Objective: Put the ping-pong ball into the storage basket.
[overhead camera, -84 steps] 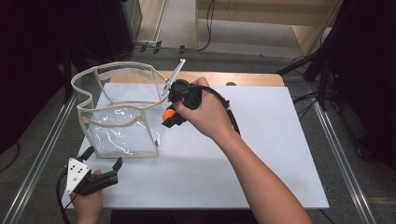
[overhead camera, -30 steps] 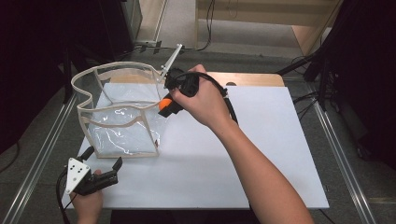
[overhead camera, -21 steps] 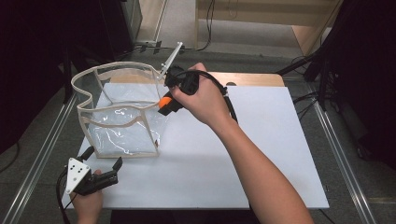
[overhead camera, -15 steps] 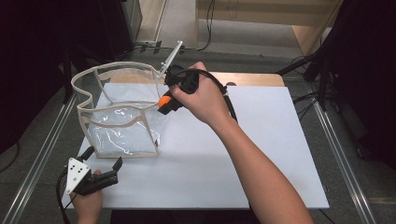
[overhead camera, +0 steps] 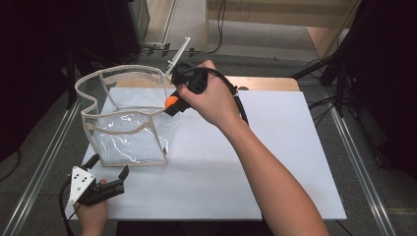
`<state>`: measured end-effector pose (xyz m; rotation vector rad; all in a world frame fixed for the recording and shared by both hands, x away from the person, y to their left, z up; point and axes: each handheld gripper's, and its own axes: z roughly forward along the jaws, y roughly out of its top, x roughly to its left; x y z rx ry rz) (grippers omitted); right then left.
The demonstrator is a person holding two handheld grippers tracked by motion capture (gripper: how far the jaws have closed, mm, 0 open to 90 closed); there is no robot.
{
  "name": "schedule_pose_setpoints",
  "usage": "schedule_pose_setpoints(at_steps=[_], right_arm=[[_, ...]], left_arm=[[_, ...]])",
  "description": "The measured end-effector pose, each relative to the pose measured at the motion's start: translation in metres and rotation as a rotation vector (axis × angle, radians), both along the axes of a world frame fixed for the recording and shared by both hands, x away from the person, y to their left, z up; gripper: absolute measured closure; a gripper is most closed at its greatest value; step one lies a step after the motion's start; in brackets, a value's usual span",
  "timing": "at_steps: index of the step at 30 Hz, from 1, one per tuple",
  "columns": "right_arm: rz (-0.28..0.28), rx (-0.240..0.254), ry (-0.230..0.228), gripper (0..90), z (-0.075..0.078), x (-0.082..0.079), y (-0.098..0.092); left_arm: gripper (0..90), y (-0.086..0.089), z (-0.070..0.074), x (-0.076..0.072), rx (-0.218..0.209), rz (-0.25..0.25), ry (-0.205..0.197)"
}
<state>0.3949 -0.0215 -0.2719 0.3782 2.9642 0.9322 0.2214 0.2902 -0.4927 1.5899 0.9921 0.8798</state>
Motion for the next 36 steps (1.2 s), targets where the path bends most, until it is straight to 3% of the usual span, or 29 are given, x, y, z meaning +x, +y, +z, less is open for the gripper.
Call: schedule_pose_setpoints(at_steps=[28, 36], right_arm=[[-0.007, -0.013, -0.005, 48.0, 0.007, 0.017, 0.017], [-0.033, -0.017, -0.014, 47.9, 0.008, 0.023, 0.021]], left_arm=[[0.0, 0.001, 0.000, 0.000, -0.006, -0.003, 0.000], [0.0, 0.001, 0.000, 0.001, -0.008, -0.002, 0.003]])
